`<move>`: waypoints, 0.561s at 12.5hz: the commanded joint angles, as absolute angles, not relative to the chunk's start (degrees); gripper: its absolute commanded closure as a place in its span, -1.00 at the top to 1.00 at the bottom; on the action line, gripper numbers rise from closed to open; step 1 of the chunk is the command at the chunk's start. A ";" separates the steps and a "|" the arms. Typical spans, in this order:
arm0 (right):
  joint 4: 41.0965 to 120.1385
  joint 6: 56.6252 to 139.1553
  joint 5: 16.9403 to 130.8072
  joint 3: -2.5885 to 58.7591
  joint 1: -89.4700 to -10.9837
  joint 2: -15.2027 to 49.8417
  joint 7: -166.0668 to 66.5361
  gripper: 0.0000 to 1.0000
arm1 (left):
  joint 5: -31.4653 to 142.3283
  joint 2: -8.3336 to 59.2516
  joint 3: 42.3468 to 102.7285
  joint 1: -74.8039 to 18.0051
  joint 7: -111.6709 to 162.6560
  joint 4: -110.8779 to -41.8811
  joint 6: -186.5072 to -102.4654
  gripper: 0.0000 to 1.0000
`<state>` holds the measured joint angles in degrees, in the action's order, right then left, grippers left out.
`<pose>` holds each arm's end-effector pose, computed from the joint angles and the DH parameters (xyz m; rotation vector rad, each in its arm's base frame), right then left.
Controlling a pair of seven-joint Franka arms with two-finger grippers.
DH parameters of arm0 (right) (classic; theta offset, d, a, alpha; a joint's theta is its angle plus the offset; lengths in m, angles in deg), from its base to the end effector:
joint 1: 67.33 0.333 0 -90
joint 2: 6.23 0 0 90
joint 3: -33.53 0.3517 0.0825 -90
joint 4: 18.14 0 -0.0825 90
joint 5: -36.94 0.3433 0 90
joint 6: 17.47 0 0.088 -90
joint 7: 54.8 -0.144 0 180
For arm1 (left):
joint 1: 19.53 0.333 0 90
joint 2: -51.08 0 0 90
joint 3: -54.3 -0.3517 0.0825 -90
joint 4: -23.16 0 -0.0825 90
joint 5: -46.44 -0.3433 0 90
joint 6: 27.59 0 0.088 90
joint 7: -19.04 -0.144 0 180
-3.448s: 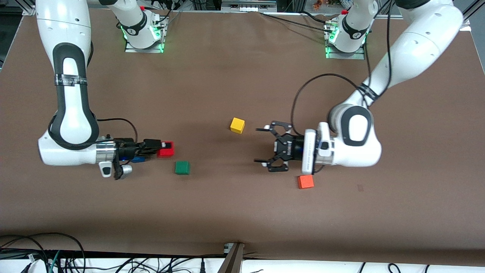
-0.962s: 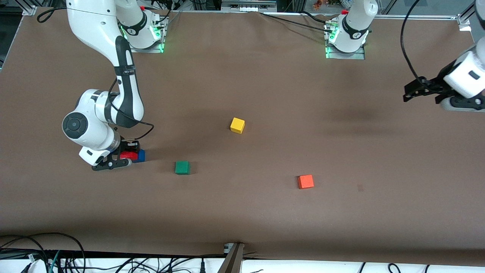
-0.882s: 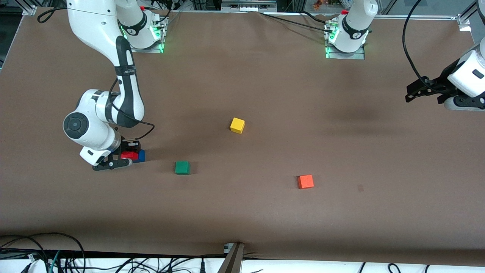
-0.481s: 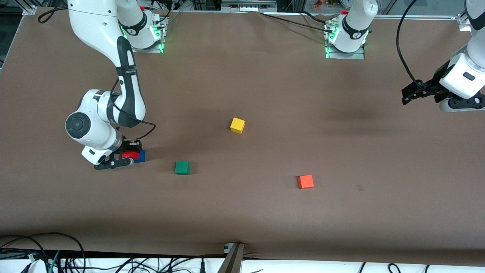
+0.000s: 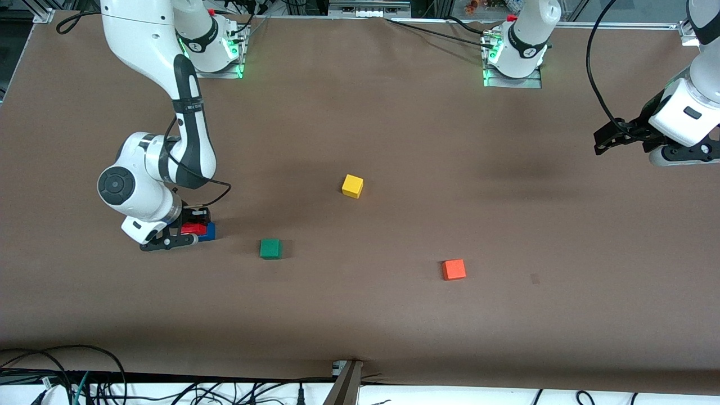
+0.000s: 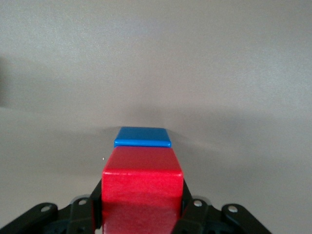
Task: Pass red block to right arm, stack on blue
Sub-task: 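Lower the red cube onto the blue cube and open the right gripper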
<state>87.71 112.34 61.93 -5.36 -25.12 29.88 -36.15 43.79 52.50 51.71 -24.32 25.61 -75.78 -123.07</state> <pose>0.6150 0.0941 0.2595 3.0774 0.2738 -0.0670 0.5076 -0.0130 0.5766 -3.0918 -0.1098 0.0496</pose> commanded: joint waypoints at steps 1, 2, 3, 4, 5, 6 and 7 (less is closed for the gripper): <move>89.09 113.31 62.43 -5.14 -25.14 28.31 -36.34 0.99 | 42.57 52.84 52.10 -24.71 26.51 -75.63 -123.39 1.00; 89.00 113.23 62.43 -5.14 -25.14 28.31 -36.34 1.00 | 42.57 52.75 52.02 -24.62 26.51 -75.72 -123.39 1.00; 88.82 113.14 62.43 -5.14 -25.14 28.31 -36.34 1.00 | 42.57 52.75 52.01 -24.62 26.77 -75.72 -123.39 1.00; 88.39 112.88 62.34 -5.14 -25.22 28.31 -36.25 1.00 | 42.57 52.75 52.01 -24.62 26.78 -75.72 -123.39 1.00; 87.60 112.79 62.34 -5.22 -25.31 28.31 -35.99 1.00 | 42.57 52.66 52.01 -24.62 26.86 -75.63 -123.39 1.00; 86.81 112.61 62.34 -5.23 -25.57 28.22 -35.64 1.00 | 42.57 52.75 52.01 -24.71 26.86 -75.63 -123.39 1.00; 86.45 112.44 62.25 -5.31 -25.58 28.22 -35.55 1.00 | 42.57 52.75 52.01 -24.62 26.69 -75.63 -123.39 1.00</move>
<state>86.73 112.69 61.93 -5.44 -25.19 29.79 -36.19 43.79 52.50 51.86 -24.34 25.74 -75.78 -123.11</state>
